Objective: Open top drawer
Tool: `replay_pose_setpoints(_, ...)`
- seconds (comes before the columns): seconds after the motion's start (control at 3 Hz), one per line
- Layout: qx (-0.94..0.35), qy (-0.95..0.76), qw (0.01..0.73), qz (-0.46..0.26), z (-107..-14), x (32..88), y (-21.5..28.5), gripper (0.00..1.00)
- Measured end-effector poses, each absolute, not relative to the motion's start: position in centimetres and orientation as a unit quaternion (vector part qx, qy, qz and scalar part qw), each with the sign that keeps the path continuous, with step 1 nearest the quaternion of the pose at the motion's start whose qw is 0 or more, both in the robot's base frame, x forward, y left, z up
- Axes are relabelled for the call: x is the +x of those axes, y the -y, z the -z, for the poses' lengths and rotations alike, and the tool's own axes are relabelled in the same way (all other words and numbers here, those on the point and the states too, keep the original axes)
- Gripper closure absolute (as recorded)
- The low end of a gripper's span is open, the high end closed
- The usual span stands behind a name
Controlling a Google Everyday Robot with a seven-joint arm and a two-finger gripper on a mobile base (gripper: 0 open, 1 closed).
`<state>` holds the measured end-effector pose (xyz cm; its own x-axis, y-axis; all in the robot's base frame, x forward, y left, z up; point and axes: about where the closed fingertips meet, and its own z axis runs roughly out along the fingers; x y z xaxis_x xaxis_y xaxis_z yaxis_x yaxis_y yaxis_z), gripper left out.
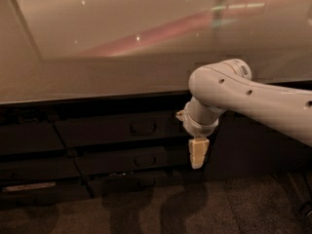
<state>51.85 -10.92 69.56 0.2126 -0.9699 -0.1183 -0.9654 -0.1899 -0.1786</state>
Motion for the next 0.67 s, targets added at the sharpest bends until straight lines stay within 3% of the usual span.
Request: replay_pose_setpoints(0.67, -0.767, -0.636, 0.078, -0.003, -67.08, 53.05, 11.53, 0.00)
